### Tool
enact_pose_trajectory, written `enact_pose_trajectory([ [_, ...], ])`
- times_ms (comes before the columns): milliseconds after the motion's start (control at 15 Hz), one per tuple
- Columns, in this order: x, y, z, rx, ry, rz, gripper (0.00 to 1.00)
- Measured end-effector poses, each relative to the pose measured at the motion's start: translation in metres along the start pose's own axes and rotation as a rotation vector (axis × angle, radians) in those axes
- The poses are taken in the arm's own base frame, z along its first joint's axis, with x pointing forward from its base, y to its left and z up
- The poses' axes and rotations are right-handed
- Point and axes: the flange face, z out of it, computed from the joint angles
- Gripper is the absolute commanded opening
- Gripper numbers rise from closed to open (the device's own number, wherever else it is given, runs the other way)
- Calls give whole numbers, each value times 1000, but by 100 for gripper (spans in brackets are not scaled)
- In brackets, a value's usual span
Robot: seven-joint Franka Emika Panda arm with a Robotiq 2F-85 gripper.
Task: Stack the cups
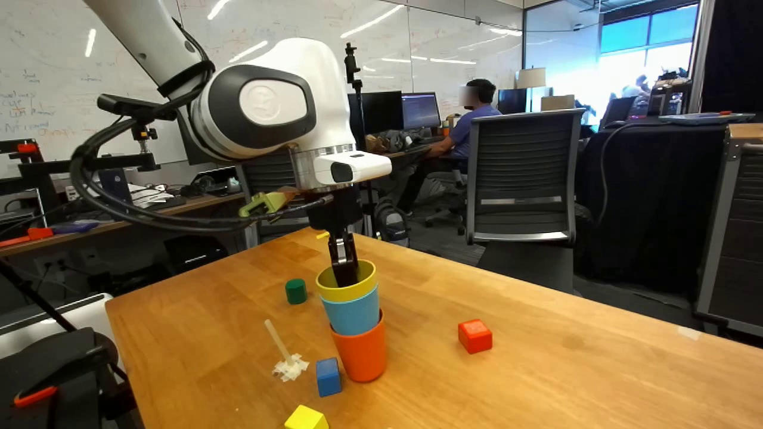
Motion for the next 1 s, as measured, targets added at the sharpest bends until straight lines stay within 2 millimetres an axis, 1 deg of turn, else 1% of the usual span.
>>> enact_pose_trajectory([
  [200, 4, -2, 3, 8, 16, -7, 2],
  [400, 7, -3, 3, 7, 19, -6, 7],
  [467, 8, -3, 4, 7, 20, -5, 11],
  [600, 10, -3, 4, 7, 22, -4, 35],
  [733, 12, -4, 5, 9, 24, -4, 49],
  [800, 12, -4, 6, 9, 24, -7, 57],
  [1000, 16, 3, 7, 5, 25, -14, 75],
])
